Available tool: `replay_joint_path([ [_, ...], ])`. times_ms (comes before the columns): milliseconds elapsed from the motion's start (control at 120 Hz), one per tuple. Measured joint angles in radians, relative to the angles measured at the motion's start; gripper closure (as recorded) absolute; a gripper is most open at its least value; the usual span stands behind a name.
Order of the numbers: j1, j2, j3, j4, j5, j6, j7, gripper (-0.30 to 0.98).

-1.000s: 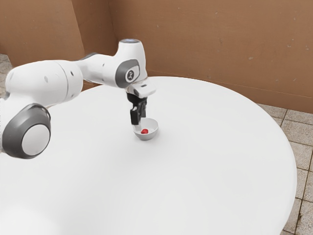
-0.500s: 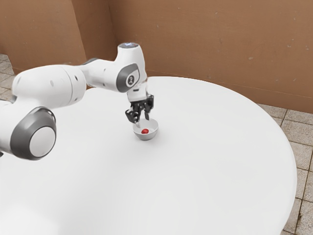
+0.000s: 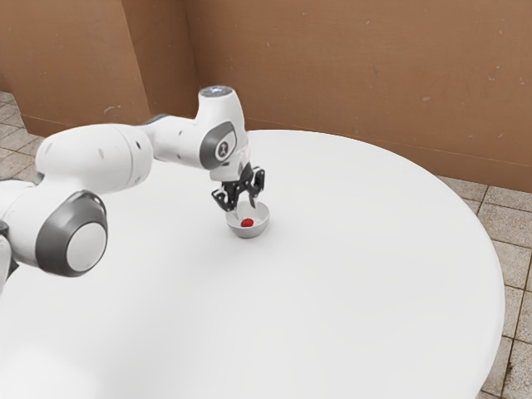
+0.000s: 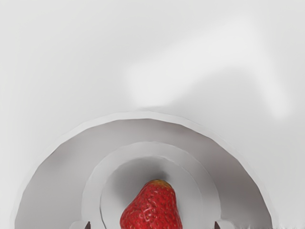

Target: Take strawberry from the bowl

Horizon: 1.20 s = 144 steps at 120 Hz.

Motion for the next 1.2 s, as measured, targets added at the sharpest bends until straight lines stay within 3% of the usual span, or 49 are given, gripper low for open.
replay_joint_path([
  [908, 0.025, 0.055, -0.012, 0.015, -0.031, 0.065, 0.203, 0.38],
  [1200, 0.026, 0.055, -0.012, 0.013, -0.034, 0.067, 0.231, 0.46],
])
